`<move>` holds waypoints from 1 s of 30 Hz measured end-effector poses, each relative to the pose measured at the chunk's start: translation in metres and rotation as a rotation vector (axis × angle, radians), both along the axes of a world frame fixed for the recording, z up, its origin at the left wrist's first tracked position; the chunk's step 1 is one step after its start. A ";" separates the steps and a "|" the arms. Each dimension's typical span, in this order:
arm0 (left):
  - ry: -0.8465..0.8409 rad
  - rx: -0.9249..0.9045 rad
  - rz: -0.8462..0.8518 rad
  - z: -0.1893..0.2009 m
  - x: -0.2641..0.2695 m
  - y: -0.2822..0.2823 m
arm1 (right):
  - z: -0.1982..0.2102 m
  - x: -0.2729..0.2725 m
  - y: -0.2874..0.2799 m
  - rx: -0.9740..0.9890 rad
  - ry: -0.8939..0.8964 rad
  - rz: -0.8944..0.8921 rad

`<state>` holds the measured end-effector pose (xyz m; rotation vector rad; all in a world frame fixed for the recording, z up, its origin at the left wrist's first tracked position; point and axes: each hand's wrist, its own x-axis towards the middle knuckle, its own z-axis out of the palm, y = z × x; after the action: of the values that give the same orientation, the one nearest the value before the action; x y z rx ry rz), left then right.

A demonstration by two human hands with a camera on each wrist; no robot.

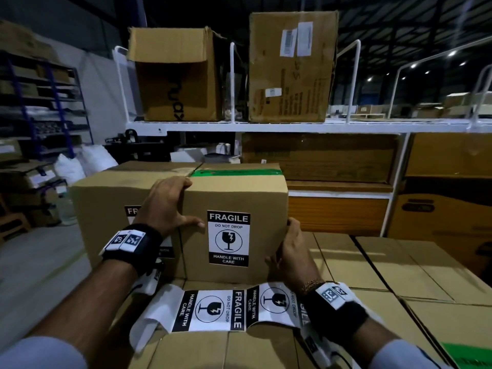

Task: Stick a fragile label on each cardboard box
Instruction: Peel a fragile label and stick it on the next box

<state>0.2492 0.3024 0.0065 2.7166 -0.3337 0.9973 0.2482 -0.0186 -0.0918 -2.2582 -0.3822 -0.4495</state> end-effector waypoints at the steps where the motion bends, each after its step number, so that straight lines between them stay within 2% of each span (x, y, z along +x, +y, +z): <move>1: -0.001 -0.002 -0.006 0.000 -0.001 0.002 | 0.002 -0.002 0.001 0.013 0.012 0.020; 3: 0.000 -0.002 -0.008 0.000 -0.002 0.005 | 0.004 -0.004 0.003 0.048 0.019 0.044; 16: 0.066 -0.037 -0.016 0.014 -0.007 -0.002 | 0.026 -0.007 -0.002 -0.141 0.174 -0.039; 21: -0.034 -0.009 0.046 0.027 -0.017 -0.035 | 0.050 -0.025 -0.026 -0.245 0.120 -0.175; 26: -0.121 -0.071 -0.241 0.055 -0.048 -0.124 | 0.074 -0.059 -0.083 -0.237 0.053 -0.259; 30: -0.066 -0.169 -0.495 0.064 -0.079 -0.203 | 0.076 -0.095 -0.146 -0.176 0.098 -0.291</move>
<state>0.1703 0.0995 0.0707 2.2834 -0.8419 0.9178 0.1532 -0.1642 -0.0161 -2.5088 -0.0419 -0.4655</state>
